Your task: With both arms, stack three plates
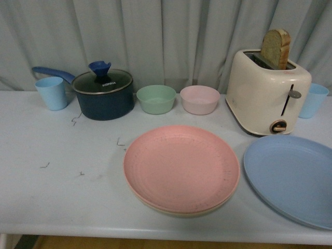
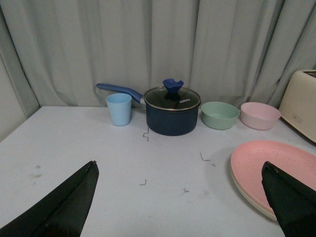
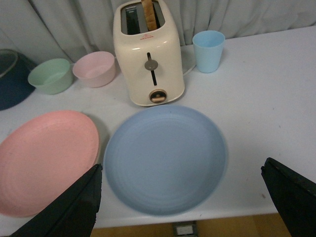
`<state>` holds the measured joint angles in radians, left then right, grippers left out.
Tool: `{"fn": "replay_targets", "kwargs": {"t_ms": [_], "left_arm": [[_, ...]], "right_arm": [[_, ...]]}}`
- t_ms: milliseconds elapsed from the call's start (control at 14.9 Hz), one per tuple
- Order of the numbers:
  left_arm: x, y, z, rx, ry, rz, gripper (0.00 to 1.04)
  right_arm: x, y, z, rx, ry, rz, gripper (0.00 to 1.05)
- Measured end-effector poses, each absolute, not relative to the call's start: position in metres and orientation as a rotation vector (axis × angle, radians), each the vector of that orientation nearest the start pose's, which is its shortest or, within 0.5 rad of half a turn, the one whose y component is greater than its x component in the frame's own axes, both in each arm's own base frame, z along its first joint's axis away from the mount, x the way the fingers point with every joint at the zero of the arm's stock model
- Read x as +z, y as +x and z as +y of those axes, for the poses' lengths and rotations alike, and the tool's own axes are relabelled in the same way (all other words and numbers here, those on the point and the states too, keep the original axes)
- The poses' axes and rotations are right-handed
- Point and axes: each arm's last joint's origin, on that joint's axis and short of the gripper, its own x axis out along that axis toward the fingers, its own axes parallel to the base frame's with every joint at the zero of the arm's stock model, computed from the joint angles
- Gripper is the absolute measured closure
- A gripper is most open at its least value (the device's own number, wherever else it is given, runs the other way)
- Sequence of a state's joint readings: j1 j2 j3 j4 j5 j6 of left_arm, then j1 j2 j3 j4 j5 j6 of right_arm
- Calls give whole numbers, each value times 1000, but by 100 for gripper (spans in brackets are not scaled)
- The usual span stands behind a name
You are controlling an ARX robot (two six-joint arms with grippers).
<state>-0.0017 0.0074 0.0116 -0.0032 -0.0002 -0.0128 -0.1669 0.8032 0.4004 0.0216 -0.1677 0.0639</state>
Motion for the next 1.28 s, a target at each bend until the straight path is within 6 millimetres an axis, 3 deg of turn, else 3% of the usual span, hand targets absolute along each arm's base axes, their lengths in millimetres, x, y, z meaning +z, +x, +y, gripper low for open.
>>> {"fn": "replay_targets", "kwargs": {"t_ms": [202,336,471,673,740,1143,1211,1278], "left_arm": [[167,97,0,-2,-13,-1,7],[167,97,0,-2,-13,-1,7],[167,97,0,-2,-13,-1,7],[167,97,0,-2,-13,-1,7],[167,97,0,-2,-13,-1,7],[167,97,0,-2,-13,-1,7],[167,97,0,-2,-13,-1,7],[167,97,0,-2,-13,-1,7]], "right_arm": [[202,233,-40,-79,15,542,6],[188,283,-60,-106,18,652,6],[168,312,-76,-129,45,727,6],[116,345,-92,-129,107,847,6],[99,354,-94,-127,123,876,6],[64,370,-89,-146,124,918,6],[58,372,-89,-167,118,930,12],[53,373,-88,-169,120,934,28]]}}
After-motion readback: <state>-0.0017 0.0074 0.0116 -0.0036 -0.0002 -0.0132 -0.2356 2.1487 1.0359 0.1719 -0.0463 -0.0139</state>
